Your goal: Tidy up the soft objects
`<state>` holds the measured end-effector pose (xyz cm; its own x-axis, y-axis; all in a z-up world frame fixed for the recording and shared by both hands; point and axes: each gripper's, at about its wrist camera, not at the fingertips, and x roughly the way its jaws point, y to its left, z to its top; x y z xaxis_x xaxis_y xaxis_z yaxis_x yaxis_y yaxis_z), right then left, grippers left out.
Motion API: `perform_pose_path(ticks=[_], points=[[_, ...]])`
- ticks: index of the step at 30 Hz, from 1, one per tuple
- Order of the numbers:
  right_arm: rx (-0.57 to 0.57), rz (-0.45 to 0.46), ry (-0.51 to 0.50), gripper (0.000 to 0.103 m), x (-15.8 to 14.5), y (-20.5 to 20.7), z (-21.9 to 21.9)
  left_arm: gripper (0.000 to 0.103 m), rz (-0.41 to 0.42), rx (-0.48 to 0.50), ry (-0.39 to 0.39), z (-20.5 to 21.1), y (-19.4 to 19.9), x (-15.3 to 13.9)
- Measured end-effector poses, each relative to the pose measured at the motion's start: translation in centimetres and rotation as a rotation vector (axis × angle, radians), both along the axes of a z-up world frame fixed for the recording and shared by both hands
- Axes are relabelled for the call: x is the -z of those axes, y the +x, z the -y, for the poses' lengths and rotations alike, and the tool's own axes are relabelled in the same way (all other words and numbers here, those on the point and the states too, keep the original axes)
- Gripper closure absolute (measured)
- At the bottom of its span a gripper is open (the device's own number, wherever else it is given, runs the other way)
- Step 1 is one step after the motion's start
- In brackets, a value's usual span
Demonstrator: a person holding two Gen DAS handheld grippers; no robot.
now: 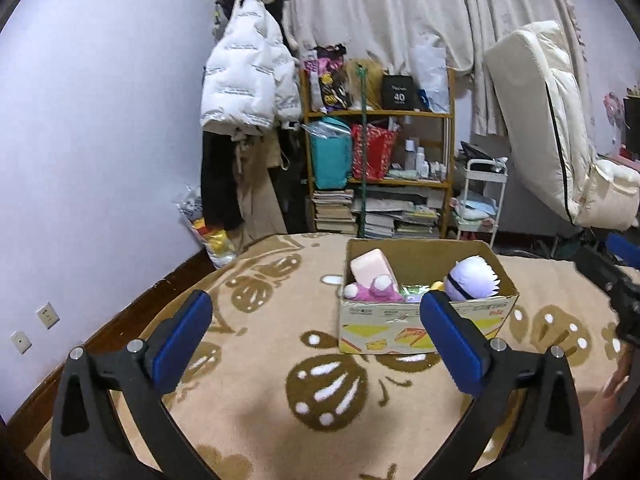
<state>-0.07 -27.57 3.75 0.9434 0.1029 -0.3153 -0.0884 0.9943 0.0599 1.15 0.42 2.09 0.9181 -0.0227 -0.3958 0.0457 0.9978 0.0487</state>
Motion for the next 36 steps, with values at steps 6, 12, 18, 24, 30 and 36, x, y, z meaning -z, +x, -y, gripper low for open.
perform_pose_path(ticks=[6, 12, 18, 24, 30, 36], points=[[0.037, 0.026, 0.011, 0.0, 0.3, -1.7, 0.8, 0.001, -0.005, -0.017, -0.011, -0.6, -0.2, 0.8], [0.047, 0.037, 0.035, 0.0, 1.2, -1.9, 1.6, 0.001, -0.005, -0.021, -0.023, -0.7, -0.2, 1.5], [0.083, 0.018, 0.058, 0.0, 2.0, -1.2, 2.1, 0.001, -0.031, -0.008, -0.028, -0.4, 0.5, 2.2], [0.098, 0.001, 0.073, 0.0, 2.3, -0.3, 3.0, 0.001, -0.02, -0.022, -0.028, -0.1, 1.0, 2.6], [0.101, -0.006, 0.077, 0.0, 2.5, 0.0, 3.2, 0.001, -0.023, -0.019, 0.004, 0.5, 1.4, 3.1], [0.106, -0.011, 0.079, 0.0, 2.8, 0.1, 3.2, 0.001, -0.05, 0.005, 0.016, 1.1, 1.9, 3.5]])
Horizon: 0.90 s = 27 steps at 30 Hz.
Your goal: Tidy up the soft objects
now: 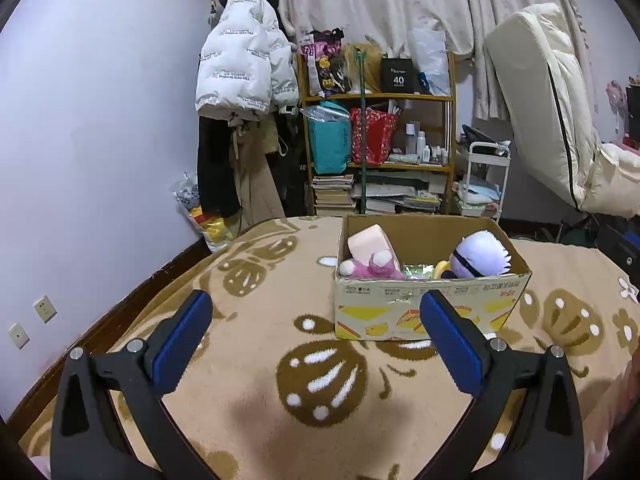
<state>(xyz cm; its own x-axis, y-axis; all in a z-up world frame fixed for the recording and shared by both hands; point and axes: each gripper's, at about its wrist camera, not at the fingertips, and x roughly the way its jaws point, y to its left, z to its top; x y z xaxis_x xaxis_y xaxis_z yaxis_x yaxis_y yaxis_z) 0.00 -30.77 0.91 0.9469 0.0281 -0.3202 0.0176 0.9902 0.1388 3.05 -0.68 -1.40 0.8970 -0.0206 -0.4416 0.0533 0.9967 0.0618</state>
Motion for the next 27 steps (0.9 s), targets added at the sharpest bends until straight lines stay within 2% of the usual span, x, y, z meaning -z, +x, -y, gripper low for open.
perform_pose_path(ticks=[27], points=[[0.008, -0.012, -0.005, 0.0, 0.52, -0.03, -0.87, 0.001, 0.021, 0.001, 0.02, 0.17, -0.56, -0.17]])
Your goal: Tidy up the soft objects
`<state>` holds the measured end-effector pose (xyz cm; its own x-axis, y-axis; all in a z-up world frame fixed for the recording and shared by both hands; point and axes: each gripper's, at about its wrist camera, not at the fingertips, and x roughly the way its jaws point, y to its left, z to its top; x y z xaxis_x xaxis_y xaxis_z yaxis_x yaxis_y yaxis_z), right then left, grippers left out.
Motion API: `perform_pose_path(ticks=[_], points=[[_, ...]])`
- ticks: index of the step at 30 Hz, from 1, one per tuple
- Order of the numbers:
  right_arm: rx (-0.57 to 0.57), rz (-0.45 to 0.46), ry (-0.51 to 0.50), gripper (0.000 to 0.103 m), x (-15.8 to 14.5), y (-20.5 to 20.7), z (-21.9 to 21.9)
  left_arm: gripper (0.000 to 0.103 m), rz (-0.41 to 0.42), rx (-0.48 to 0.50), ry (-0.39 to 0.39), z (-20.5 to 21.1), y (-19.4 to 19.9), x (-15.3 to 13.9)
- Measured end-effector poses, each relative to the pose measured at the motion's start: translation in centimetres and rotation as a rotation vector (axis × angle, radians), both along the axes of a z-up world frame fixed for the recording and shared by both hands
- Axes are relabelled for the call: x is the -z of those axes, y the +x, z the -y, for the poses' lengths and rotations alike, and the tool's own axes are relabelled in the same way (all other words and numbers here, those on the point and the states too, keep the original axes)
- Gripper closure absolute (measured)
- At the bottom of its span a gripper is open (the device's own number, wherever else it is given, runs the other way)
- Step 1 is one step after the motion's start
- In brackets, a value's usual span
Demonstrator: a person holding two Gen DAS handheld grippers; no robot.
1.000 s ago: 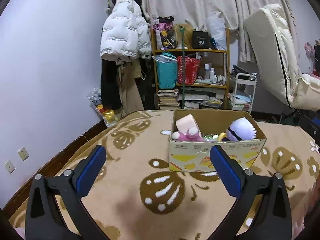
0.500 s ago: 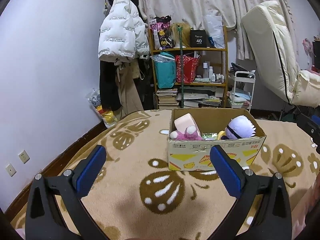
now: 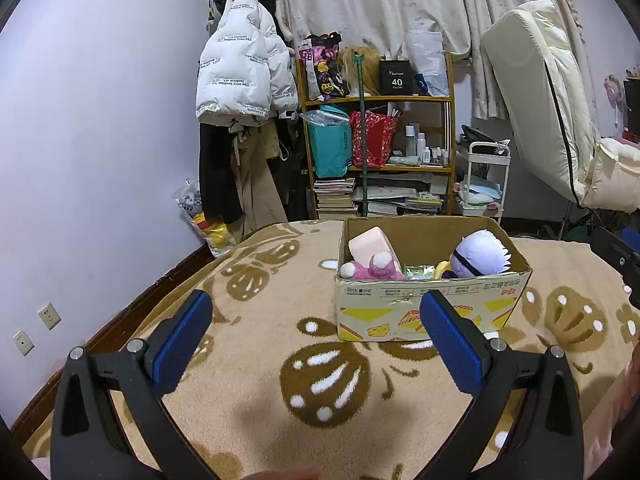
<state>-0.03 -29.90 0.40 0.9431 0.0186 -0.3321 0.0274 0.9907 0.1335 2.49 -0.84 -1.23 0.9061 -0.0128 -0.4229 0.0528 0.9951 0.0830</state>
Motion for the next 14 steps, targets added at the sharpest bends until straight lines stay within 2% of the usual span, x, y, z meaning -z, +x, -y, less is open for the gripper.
perform_pose_path(ticks=[14], points=[[-0.001, -0.004, -0.003, 0.0, 0.02, 0.09, -0.01, 0.001, 0.002, -0.001, 0.008, 0.15, -0.25, 0.01]])
